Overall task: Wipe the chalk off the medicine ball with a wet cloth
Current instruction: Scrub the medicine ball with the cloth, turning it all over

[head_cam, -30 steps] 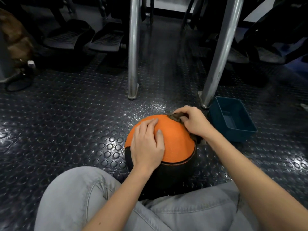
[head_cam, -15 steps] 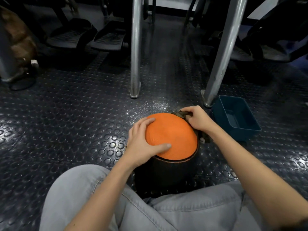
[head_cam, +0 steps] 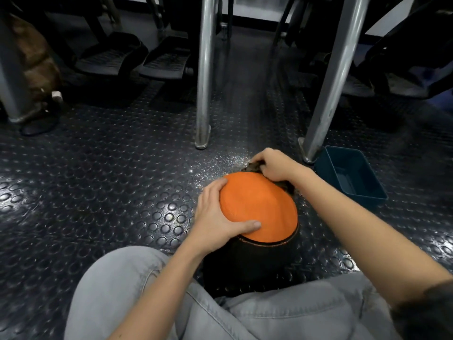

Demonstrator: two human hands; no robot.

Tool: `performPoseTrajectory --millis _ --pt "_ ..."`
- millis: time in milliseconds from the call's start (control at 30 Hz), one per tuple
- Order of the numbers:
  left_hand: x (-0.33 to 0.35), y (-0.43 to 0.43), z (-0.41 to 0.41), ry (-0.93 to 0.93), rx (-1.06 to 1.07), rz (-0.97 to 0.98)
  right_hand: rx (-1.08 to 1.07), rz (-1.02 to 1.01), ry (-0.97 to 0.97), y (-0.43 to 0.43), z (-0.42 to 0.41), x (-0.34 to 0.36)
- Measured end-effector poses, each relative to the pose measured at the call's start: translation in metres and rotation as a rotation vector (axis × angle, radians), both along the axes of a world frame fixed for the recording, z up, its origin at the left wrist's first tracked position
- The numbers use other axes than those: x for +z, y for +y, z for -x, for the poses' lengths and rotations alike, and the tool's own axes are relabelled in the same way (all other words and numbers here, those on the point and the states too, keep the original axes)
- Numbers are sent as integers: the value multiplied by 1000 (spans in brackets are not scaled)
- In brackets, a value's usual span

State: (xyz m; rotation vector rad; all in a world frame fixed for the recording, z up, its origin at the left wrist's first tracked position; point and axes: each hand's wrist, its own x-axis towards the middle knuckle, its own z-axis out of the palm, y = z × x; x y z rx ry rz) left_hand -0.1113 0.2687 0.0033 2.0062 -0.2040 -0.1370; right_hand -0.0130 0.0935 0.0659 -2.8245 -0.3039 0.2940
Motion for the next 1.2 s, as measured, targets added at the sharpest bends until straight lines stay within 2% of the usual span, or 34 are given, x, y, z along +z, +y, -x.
performPoseTrajectory --millis 67,167,267,367,467,533,600,733,767,833,933,1000,1100,1200 --pt "-1 -1 0 6 21 15 -13 -58 30 -4 -3 -3" --pt "-4 0 0 -8 56 18 84 -82 -62 8 5 1" --pt "-7 0 0 -33 69 17 275 36 -136 31 20 8" --pt "-6 -2 -1 -9 42 24 145 38 -112 10 7 1" --pt "-4 -1 -5 -8 40 27 -54 -117 -27 -16 5 -8" --pt "-3 -1 -9 5 53 23 -134 -188 -69 -17 16 -9" --pt "-4 1 -13 33 80 26 -119 -173 -173 -5 36 -4" --pt "-4 6 -21 48 140 38 85 -80 -357 23 95 -4" --pt "-3 8 -24 68 143 48 65 -133 -403 21 104 -12" --pt "-2 11 -31 125 140 101 -112 -277 -441 2 100 -28" --pt "0 15 -48 191 143 162 -441 -463 -312 -25 74 -42" --pt "-1 18 -58 219 155 172 -497 -478 -327 -21 75 -50" --pt "-7 30 -64 219 227 214 -321 -468 -525 4 103 -58" --pt "-12 39 -67 135 277 279 -206 -489 -595 9 114 -68"
